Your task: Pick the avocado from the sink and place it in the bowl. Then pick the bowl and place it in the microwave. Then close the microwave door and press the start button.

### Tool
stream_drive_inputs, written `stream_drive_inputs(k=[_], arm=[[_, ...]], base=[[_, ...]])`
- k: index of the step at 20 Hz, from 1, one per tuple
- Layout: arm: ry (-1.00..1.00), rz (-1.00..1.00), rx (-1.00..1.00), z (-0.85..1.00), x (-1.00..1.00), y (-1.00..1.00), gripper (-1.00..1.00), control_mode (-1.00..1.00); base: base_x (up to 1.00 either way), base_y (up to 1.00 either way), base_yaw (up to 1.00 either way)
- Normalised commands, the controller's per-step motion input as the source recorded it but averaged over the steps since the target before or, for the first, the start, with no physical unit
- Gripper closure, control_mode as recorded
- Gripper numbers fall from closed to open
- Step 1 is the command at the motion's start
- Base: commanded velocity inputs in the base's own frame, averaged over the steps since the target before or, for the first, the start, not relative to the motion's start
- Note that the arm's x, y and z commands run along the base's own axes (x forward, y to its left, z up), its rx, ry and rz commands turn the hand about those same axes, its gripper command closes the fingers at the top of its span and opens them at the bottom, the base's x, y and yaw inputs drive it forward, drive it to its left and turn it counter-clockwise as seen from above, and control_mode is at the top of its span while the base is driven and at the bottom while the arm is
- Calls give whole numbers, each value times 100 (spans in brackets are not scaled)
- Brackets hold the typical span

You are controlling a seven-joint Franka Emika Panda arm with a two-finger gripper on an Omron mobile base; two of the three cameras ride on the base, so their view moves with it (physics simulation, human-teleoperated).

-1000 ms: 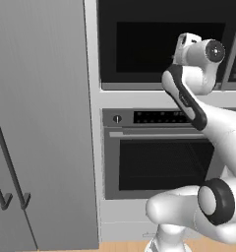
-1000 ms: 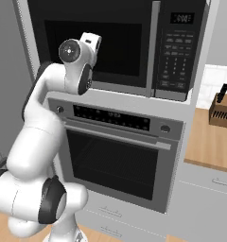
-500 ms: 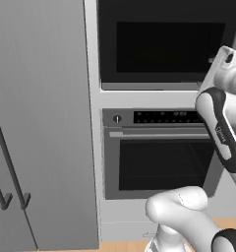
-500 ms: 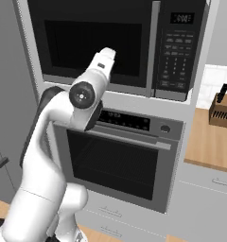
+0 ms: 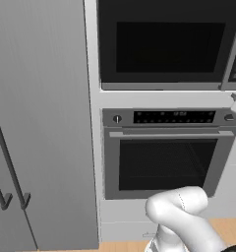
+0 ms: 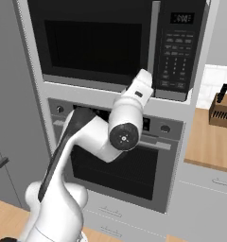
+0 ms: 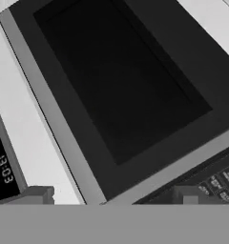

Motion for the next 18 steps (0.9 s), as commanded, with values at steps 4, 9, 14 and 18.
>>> stream_drive_inputs(k=[4, 9, 14, 18], arm=[[0, 14, 5, -20, 11, -33, -100, -100], [0, 13, 2, -15, 37, -3, -100, -100], [0, 5, 0, -15, 29, -1, -100, -100], [0, 0, 0, -14, 29, 0, -100, -100]], base=[[0, 0, 0], [0, 0, 0], [0, 0, 0], [0, 0, 0]])
